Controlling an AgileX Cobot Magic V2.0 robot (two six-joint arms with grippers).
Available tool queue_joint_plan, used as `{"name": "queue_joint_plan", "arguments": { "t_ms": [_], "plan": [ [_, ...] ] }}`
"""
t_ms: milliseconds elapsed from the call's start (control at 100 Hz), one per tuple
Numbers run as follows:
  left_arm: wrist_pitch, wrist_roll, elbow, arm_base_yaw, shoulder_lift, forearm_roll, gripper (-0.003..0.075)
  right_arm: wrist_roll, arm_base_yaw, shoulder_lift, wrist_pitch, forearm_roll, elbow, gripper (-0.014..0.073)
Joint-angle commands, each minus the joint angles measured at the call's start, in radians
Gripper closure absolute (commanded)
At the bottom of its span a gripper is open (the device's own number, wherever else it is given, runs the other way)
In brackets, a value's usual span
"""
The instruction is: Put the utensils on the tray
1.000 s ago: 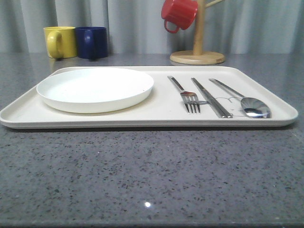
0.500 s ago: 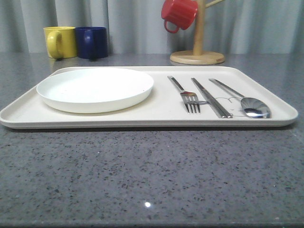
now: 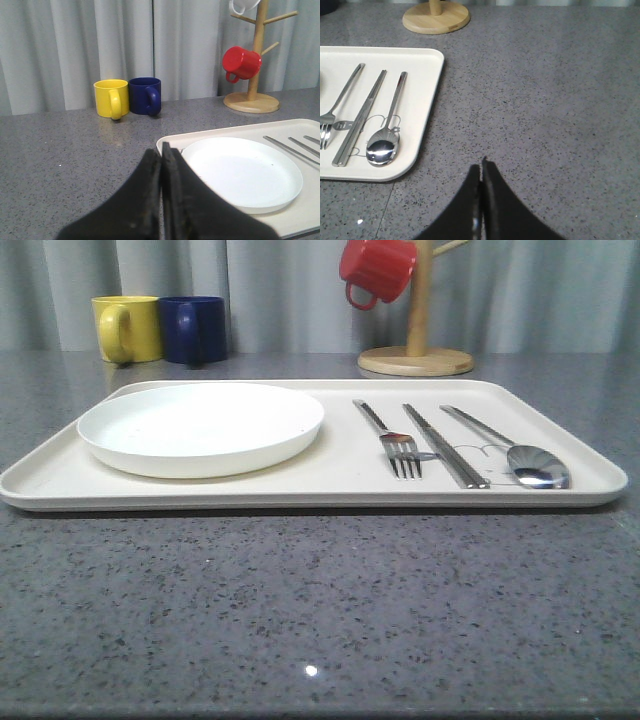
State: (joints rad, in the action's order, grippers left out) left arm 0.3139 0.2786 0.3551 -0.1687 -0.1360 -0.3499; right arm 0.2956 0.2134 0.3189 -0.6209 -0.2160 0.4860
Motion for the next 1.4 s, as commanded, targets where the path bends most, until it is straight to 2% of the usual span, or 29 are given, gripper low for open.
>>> {"name": "queue_joint_plan", "arguments": {
  "t_ms": [0,250,370,590,710,950,1070,1390],
  "plan": [
    [-0.082,-0.003,0.028,-0.007,-0.012,-0.011,0.0739,-0.005,-0.006,0.007,0.082,-0.024,0.025,0.0662],
    [-0.082,-0.003,0.028,-0.007,-0.012,-0.011,0.0739,-0.005,-0.013,0.006,0.113,-0.025,-0.003,0.0662],
    [-0.082,-0.003,0.028,-0.007,-0.012,-0.011,0.0739,-0.037,-0.052,0.002,0.210,0.011,-0.033,0.0662],
    [-0.082,-0.003,0.028,-0.007,-0.012,-0.011,0.0739,-0.198,-0.110,-0.087,0.416,0.178,-0.141,0.0662],
    [-0.082,-0.003,0.028,-0.007,-0.012,-0.011,0.0739,-0.206,-0.110,-0.165,0.469,0.178,-0.218,0.0662],
    [-0.082,-0.003,0.028,-0.007,-0.012,-0.011,0.0739,-0.207,-0.151,-0.333,0.476,0.178,-0.343,0.0662],
    [-0.082,-0.003,0.028,-0.007,-0.012,-0.011,0.0739,-0.207,-0.174,-0.346,0.506,0.179,-0.385,0.0662],
    [-0.082,-0.003,0.028,-0.007,-0.012,-0.011,0.0739,-0.204,-0.175,-0.348,0.748,0.180,-0.515,0.0662]
  ]
}}
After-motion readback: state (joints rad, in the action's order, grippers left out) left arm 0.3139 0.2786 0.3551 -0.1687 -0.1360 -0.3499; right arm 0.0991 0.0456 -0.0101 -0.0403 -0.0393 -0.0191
